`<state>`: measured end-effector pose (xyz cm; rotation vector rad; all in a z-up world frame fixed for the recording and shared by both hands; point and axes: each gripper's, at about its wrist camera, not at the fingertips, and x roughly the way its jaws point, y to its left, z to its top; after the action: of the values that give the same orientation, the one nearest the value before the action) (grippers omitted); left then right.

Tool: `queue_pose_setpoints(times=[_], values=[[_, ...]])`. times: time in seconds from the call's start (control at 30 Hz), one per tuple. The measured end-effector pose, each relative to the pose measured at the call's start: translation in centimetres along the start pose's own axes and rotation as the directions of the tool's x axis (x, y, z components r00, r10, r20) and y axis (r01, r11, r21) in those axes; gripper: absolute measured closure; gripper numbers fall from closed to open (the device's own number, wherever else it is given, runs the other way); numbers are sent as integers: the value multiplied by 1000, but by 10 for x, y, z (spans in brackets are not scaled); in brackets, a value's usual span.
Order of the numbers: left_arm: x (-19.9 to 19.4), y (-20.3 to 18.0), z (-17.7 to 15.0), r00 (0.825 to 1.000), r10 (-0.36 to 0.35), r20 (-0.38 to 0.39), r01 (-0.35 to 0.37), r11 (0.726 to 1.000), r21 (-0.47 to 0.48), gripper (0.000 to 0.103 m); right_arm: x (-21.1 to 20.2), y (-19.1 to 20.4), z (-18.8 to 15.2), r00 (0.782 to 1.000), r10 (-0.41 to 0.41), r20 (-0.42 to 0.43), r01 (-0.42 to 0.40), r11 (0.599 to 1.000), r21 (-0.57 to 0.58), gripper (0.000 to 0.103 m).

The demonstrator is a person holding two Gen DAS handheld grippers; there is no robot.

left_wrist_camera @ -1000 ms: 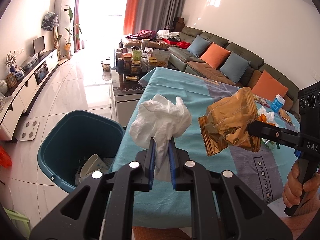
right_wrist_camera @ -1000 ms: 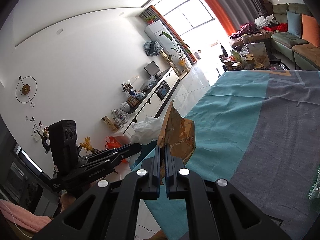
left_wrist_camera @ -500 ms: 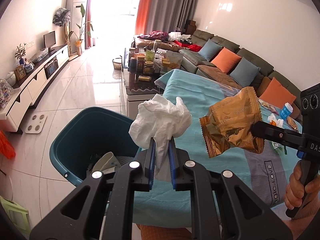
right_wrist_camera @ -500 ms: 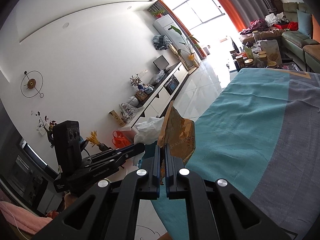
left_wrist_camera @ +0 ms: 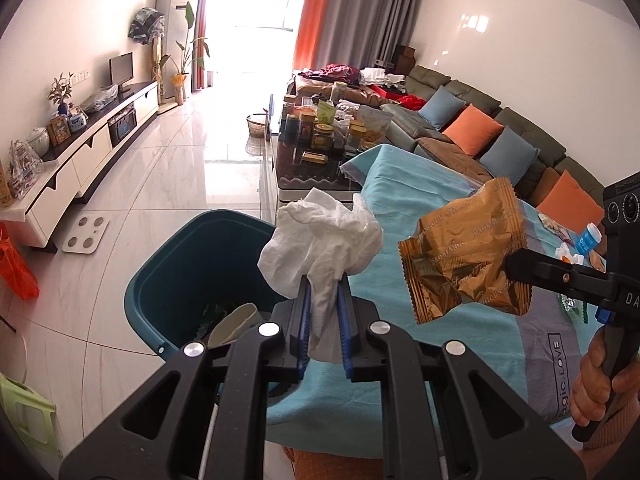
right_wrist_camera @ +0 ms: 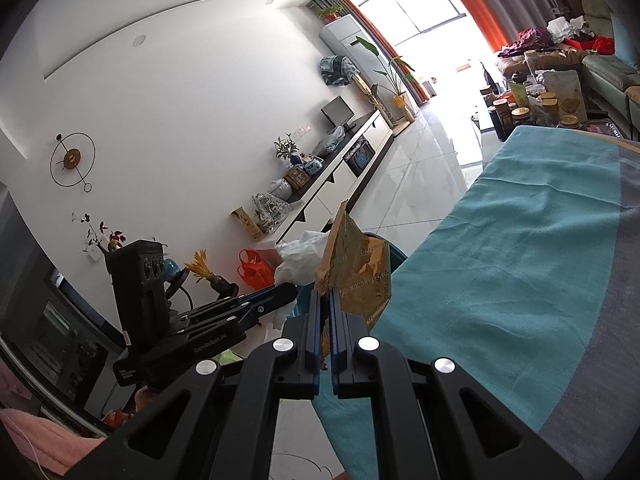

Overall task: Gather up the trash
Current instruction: 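Carry the tissue and gold wrapper over the teal bin, then open both grippers to drop the tissue and gold wrapper into the bin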

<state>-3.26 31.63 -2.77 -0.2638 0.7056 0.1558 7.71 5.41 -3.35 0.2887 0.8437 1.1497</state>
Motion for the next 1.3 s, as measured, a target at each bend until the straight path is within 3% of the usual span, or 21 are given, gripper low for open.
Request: queue_pose_setpoints(times=[1.3], values=[[36,44,2,994,93,-50,-97,991,-90,89,80,6,24,992,31,-125,-28,999,23,100]])
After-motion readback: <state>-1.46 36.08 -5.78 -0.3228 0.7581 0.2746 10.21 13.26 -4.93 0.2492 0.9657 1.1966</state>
